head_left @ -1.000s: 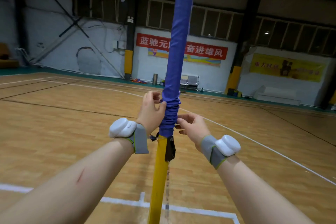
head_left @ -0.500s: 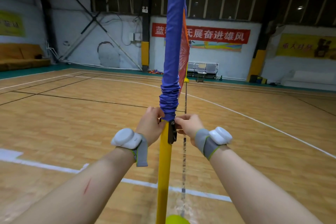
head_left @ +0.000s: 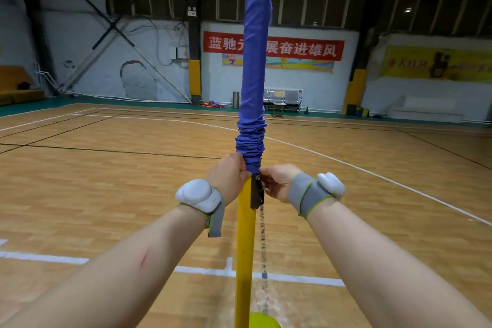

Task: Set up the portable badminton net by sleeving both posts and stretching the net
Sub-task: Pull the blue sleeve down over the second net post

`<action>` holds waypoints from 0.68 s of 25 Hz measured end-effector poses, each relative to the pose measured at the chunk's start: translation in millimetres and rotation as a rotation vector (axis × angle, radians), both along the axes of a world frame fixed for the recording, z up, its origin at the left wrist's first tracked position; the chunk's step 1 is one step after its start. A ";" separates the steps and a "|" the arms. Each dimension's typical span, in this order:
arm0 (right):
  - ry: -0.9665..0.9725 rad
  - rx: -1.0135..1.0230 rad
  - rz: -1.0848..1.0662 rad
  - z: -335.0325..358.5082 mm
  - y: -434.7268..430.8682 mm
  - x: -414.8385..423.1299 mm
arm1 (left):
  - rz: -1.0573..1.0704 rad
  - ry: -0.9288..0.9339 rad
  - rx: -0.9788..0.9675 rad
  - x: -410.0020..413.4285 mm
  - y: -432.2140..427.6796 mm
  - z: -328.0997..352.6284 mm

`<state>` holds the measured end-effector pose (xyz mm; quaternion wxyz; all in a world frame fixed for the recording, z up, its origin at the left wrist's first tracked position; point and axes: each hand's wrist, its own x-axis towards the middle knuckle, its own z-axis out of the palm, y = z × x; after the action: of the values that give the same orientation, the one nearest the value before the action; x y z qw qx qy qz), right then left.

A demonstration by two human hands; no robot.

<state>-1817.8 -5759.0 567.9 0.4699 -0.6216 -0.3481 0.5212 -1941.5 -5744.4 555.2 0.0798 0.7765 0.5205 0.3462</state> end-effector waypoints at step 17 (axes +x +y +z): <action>0.175 0.054 -0.051 25.6 6.6 3.7 | 0.070 0.193 0.346 3.6 -16.3 -1.6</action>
<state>-1814.1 -5752.4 593.5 0.5281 -0.5695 -0.3036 0.5519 -1937.9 -5760.7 553.6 -0.1173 0.7898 0.4849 0.3568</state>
